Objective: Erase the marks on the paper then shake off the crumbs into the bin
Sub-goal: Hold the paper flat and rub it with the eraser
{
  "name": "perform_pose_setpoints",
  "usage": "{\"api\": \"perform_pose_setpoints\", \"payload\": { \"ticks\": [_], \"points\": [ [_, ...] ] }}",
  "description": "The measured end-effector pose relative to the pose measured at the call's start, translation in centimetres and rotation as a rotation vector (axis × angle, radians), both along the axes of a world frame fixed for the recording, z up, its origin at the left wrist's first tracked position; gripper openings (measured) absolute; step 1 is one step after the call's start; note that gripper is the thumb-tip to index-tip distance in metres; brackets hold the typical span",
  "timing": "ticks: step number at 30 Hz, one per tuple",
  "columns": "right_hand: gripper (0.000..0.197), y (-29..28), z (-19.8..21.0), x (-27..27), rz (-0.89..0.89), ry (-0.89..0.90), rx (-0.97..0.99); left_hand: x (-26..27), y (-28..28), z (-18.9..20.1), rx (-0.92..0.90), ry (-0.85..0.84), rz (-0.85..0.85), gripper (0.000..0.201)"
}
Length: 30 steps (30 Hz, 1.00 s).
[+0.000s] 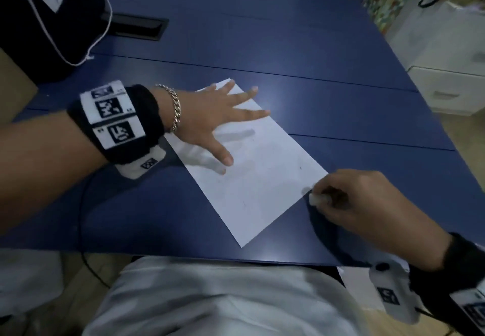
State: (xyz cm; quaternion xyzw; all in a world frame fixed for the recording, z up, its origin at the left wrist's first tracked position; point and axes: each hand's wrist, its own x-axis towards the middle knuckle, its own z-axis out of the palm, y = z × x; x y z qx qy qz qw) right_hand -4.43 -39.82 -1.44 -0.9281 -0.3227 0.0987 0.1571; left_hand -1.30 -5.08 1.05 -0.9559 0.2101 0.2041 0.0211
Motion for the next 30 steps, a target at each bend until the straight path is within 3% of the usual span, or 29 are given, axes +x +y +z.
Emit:
{"api": "perform_pose_setpoints", "payload": {
  "ticks": [3, 6, 10, 15, 18, 21, 23, 26, 30],
  "points": [
    [0.003, 0.1, 0.7, -0.4, -0.023, -0.009, 0.069, 0.4, 4.2, 2.5, -0.091, -0.017, 0.177, 0.087],
    [0.005, 0.7, 0.9, -0.6, -0.03, 0.005, 0.085, 0.1, 6.1, 3.3, -0.011, -0.035, 0.229, 0.077],
    [0.008, 1.6, 0.6, -0.2, -0.029, 0.01, 0.057, -1.7, 5.6, 0.7, 0.129, 0.072, 0.35, 0.095],
    [0.005, 3.1, 0.0, 0.4, 0.053, -0.004, 0.018, -2.7, 4.6, -2.3, 0.158, 0.076, 0.413, 0.126],
    [0.008, 3.5, -0.4, 0.3, 0.091, -0.011, -0.035, -2.9, 4.5, -2.1, 0.166, 0.096, 0.421, 0.129],
    [0.007, 3.4, -0.2, 0.2, 0.085, -0.004, -0.053, -3.3, 3.4, -1.6, 0.234, 0.048, 0.344, 0.117],
    [0.005, 3.6, 0.2, 0.3, 0.064, 0.005, -0.056, -3.5, 1.7, -1.8, 0.18, 0.014, 0.188, 0.113],
    [0.007, 4.5, 0.7, 0.4, 0.05, 0.021, -0.033, -3.4, -1.4, -2.3, 0.004, 0.106, -0.019, 0.126],
    [0.009, 6.2, 0.8, 0.6, 0.075, 0.026, -0.047, -3.0, -3.5, -3.6, 0.071, 0.176, -0.043, 0.142]
  ]
}}
